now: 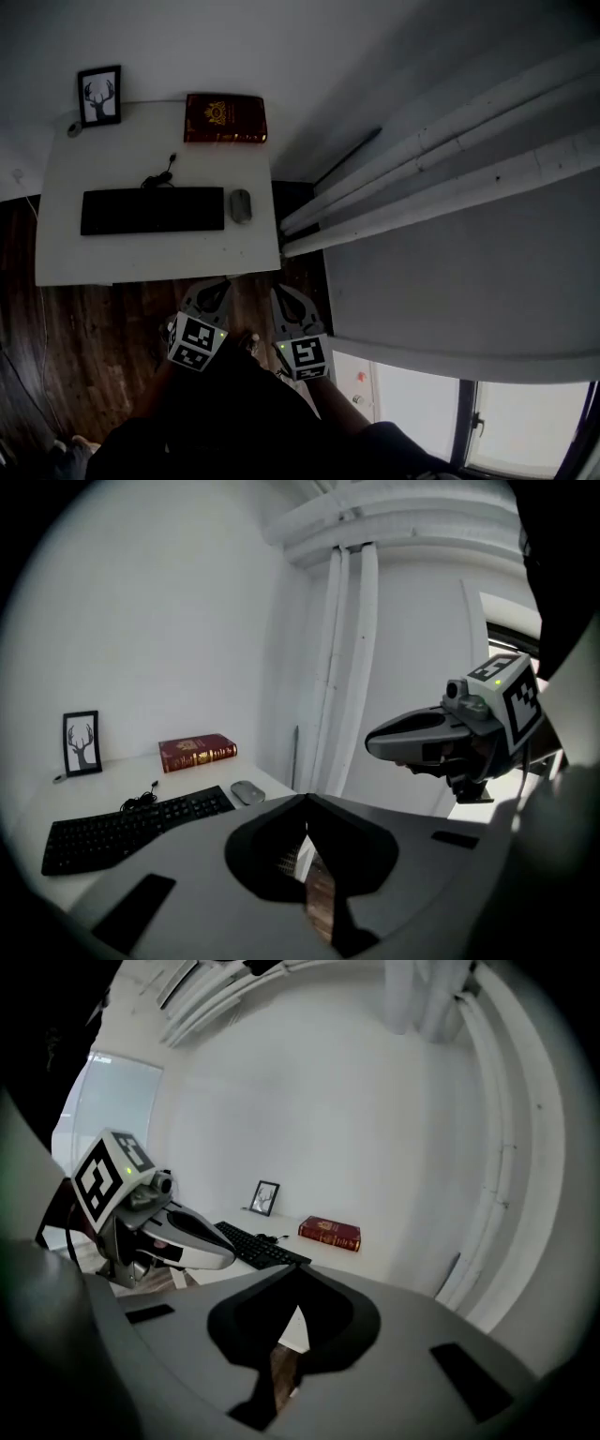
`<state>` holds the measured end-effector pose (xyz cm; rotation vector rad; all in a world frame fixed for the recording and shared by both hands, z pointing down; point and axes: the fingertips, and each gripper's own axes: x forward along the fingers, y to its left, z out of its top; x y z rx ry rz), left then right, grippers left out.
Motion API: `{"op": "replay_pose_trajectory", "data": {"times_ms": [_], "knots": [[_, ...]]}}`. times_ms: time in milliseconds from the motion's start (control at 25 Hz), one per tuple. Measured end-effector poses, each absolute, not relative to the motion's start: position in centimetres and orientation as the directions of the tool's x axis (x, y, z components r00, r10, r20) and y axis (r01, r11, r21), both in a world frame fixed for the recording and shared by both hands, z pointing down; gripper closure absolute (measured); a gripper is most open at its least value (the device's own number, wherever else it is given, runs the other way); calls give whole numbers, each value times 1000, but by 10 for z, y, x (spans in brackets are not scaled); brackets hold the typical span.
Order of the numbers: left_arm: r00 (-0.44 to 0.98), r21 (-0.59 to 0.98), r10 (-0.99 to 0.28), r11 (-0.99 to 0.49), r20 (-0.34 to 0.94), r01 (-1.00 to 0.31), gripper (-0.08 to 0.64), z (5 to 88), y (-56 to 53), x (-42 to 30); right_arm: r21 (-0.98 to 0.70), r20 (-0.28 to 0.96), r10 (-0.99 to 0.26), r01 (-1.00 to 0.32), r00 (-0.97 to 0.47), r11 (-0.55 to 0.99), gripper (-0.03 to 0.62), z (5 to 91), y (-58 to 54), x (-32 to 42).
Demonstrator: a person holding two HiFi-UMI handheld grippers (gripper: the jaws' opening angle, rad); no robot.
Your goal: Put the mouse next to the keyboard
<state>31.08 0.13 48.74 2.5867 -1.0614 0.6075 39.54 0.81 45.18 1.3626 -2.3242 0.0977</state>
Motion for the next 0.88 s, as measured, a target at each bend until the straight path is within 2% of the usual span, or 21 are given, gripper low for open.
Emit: {"op": "replay_pose_trajectory", "data": {"times_ms": [120, 280, 480, 880], "knots": [[620, 55, -622, -683, 478, -728, 557, 480, 8, 341, 130, 373, -823, -854, -428, 503, 572, 447, 12, 428], [662, 55, -603, -719, 446, -692, 557, 466, 29, 390, 130, 321, -834, -851, -449, 509, 572, 436, 15, 450], [669, 74, -594, -721, 446, -689, 555, 463, 53, 429, 124, 331, -796, -813, -506, 569, 572, 443, 35, 468], [640, 73, -636, -683, 431, -727, 557, 448, 44, 423, 113, 271, -810, -818, -521, 564, 572, 423, 28, 473]]}}
